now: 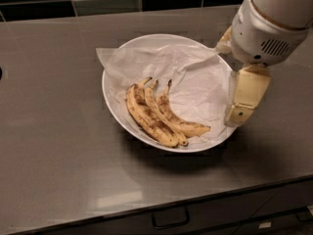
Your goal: Pick banana from white bowl
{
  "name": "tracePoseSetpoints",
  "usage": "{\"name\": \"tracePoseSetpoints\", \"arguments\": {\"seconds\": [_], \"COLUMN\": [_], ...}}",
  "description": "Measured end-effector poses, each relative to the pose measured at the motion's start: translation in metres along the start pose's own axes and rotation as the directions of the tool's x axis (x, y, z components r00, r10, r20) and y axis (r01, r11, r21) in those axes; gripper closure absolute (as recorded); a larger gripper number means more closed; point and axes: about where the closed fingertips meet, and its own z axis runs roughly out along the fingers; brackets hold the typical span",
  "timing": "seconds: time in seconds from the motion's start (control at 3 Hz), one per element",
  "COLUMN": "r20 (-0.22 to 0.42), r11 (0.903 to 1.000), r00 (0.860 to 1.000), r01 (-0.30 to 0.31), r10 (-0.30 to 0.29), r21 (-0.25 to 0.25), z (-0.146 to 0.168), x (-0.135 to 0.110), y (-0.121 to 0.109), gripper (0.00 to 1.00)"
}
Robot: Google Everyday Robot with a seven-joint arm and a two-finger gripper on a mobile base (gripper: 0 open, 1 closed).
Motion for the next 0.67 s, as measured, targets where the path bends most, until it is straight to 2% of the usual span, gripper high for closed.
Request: {"name": "tracePoseSetpoints", "arguments": {"seconds": [0.33, 0.67], "r20": [0.015, 0.02], "r11": [0.9979, 0.9985], "r00": [0.998, 0.999], "r01": [0.054, 0.034], "r10": [-0.054, -0.033], "r21": [-0.034, -0.043], "z": [0.013, 0.026], "x": [-0.029, -0.033], "y": [0.001, -0.005], "gripper": [0.1, 0.28]}}
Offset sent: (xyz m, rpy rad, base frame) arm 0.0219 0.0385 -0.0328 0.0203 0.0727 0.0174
